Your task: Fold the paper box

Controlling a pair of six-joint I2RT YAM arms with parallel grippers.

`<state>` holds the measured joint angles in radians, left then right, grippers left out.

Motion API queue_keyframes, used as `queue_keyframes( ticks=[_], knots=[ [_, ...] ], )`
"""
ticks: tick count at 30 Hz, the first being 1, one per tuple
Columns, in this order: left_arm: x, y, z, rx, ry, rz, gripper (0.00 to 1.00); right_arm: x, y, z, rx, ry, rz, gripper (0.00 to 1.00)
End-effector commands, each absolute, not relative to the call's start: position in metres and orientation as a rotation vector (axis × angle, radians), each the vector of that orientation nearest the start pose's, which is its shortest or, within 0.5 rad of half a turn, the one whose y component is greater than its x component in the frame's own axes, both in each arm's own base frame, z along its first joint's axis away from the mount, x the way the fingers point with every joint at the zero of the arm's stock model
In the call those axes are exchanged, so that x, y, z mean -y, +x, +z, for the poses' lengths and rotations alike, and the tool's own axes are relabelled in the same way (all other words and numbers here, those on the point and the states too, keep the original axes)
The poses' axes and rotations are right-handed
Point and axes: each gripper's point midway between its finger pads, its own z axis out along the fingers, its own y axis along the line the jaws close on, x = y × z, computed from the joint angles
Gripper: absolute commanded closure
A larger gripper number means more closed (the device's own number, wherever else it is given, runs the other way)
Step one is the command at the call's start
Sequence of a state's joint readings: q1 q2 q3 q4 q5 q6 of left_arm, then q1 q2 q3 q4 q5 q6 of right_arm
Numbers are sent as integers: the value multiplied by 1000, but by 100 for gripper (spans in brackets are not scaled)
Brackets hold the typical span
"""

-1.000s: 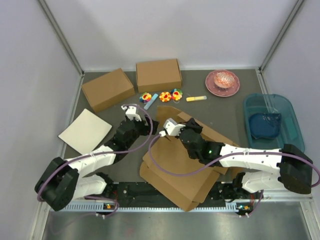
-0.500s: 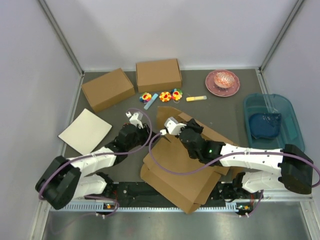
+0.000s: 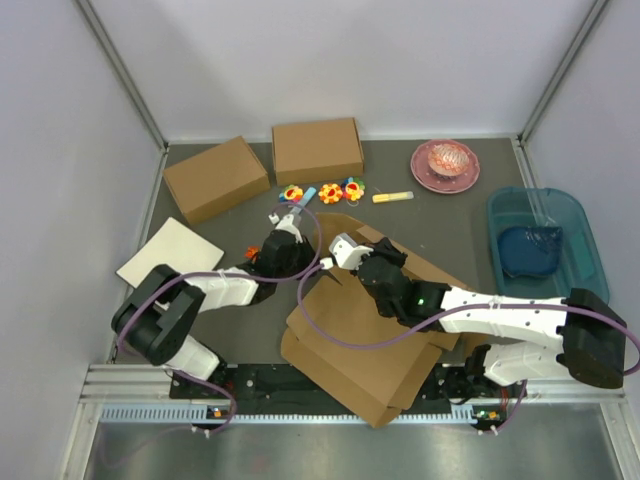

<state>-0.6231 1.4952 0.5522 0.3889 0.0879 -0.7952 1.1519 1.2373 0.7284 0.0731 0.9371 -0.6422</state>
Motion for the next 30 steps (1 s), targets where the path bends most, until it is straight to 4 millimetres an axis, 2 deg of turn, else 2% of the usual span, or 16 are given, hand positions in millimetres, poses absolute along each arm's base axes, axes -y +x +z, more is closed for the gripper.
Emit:
queue_keyframes(
  ticks=[1, 6, 9, 14, 17, 18, 19, 21, 22, 23, 26, 29, 30],
  knots=[
    [277, 308, 70, -2217, -131, -919, 89, -226, 263, 210, -1560, -971, -495, 100],
    [283, 313, 53, -2268, -125, -907, 88, -229, 263, 209, -1562, -977, -485, 100],
    [281, 313, 50, -2265, -132, -897, 88, -231, 263, 208, -1564, -980, -482, 100],
    [277, 314, 59, -2218, -128, -896, 87, -233, 263, 207, -1566, -983, -475, 100],
    [267, 315, 67, -2196, -148, -844, 84, -232, 263, 208, -1566, -977, -475, 100],
    [263, 313, 72, -2184, -152, -839, 81, -232, 263, 207, -1568, -976, -476, 100],
    [255, 316, 71, -2176, -177, -787, 70, -232, 263, 207, -1569, -976, -476, 100],
    [251, 315, 73, -2176, -167, -765, 57, -231, 263, 208, -1569, -972, -473, 100],
    [249, 313, 70, -2190, -161, -753, 43, -231, 263, 208, -1568, -973, -472, 100],
    [250, 312, 70, -2197, -142, -752, 39, -231, 263, 207, -1570, -972, -471, 100],
    [256, 311, 67, -2201, -110, -782, 33, -231, 262, 206, -1571, -976, -469, 100],
    [271, 306, 66, -2201, -39, -876, 33, -232, 262, 207, -1571, -975, -464, 100],
    [277, 302, 58, -2233, -18, -898, 34, -232, 262, 207, -1571, -975, -464, 100]
  ],
)
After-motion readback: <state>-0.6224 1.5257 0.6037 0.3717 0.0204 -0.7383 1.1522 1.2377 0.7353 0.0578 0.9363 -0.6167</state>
